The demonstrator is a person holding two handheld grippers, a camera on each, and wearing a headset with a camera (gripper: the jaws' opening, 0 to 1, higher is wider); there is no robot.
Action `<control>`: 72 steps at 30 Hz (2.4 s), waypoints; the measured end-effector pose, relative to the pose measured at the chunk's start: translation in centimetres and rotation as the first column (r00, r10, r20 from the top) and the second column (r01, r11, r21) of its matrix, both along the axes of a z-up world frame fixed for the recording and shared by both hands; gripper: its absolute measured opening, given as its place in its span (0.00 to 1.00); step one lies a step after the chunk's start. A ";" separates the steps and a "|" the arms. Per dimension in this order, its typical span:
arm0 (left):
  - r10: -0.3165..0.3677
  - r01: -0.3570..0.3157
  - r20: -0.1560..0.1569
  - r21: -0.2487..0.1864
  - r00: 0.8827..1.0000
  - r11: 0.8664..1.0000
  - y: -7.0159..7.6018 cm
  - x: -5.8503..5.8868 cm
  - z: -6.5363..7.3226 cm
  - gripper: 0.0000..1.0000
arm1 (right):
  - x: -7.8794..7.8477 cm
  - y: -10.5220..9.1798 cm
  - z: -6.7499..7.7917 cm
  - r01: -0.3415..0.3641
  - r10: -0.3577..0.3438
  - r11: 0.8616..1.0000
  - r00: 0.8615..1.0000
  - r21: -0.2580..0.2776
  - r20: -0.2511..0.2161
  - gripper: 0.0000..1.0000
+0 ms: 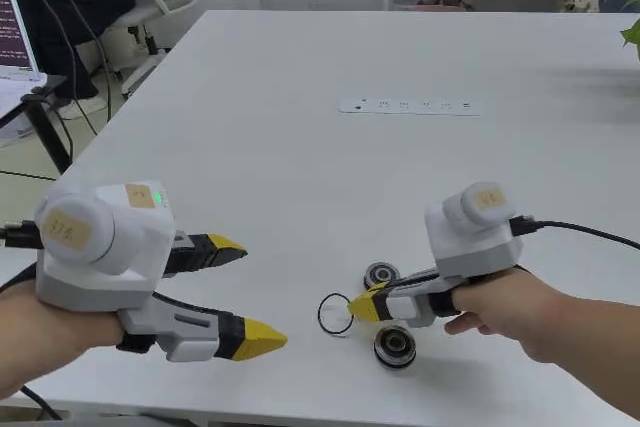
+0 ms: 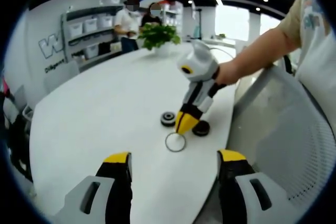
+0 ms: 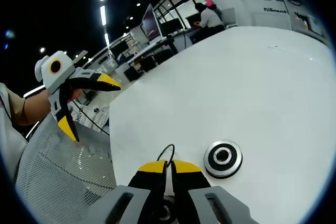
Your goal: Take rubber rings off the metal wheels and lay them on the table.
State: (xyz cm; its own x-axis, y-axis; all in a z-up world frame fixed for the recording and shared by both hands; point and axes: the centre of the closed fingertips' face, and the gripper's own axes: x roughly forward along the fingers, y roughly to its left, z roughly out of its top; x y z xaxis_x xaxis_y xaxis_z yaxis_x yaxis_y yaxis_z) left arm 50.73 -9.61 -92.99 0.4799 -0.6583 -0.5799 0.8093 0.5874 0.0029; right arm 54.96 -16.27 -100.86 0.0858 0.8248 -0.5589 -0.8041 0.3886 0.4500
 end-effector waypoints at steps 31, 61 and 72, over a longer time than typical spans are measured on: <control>-0.026 0.026 -0.017 0.017 1.000 1.000 -0.7 0.5 -0.2 0.66 | -0.6 -1.8 2.0 -0.059 0.060 0.998 0.992 -0.010 0.112 0.31; -0.092 0.093 -0.030 0.025 0.995 0.995 -4.1 1.8 -0.6 0.64 | -1.8 -6.5 2.4 -0.027 0.023 0.999 0.988 0.022 0.154 0.38; -0.123 0.125 -0.050 0.026 0.991 0.992 -5.7 1.7 -1.5 0.62 | -2.5 -7.2 1.2 -0.054 0.051 0.998 0.984 0.016 0.171 0.39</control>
State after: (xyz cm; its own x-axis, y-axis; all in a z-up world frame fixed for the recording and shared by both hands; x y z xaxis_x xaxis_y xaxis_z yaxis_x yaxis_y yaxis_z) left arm 52.45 -15.33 -94.53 0.3665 -0.6933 -0.6205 0.8755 0.4826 -0.0221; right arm 52.49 -23.45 -99.62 0.1346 0.8418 -0.5228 -0.8886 0.3360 0.3122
